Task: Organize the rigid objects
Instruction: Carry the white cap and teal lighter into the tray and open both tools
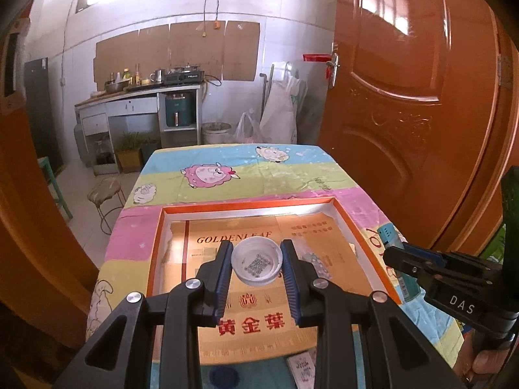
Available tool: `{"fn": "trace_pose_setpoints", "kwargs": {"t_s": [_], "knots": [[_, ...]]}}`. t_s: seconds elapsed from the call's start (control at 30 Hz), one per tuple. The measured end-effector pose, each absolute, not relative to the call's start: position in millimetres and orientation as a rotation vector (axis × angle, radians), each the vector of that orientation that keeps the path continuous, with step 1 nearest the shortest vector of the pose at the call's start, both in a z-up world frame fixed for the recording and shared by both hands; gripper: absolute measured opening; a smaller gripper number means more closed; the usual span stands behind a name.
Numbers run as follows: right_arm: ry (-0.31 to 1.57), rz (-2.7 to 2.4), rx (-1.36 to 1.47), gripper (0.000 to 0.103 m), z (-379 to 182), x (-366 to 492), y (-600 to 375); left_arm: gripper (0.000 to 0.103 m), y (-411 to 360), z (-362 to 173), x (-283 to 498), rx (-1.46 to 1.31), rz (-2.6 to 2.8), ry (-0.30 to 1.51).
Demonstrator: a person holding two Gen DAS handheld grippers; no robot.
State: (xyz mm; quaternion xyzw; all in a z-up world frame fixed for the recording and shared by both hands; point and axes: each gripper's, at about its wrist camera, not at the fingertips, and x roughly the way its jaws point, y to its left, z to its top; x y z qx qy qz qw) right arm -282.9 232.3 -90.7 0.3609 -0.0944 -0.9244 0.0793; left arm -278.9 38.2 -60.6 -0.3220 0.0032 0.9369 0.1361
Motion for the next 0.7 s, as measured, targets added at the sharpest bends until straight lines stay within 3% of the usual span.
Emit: {"fn": "trace_pose_setpoints", "kwargs": {"t_s": [0.7], "knots": [[-0.241,-2.713,1.164,0.023,-108.9,-361.8,235.2,0.03,59.3,-83.8,-356.3,-1.043,2.684,0.058]]}}
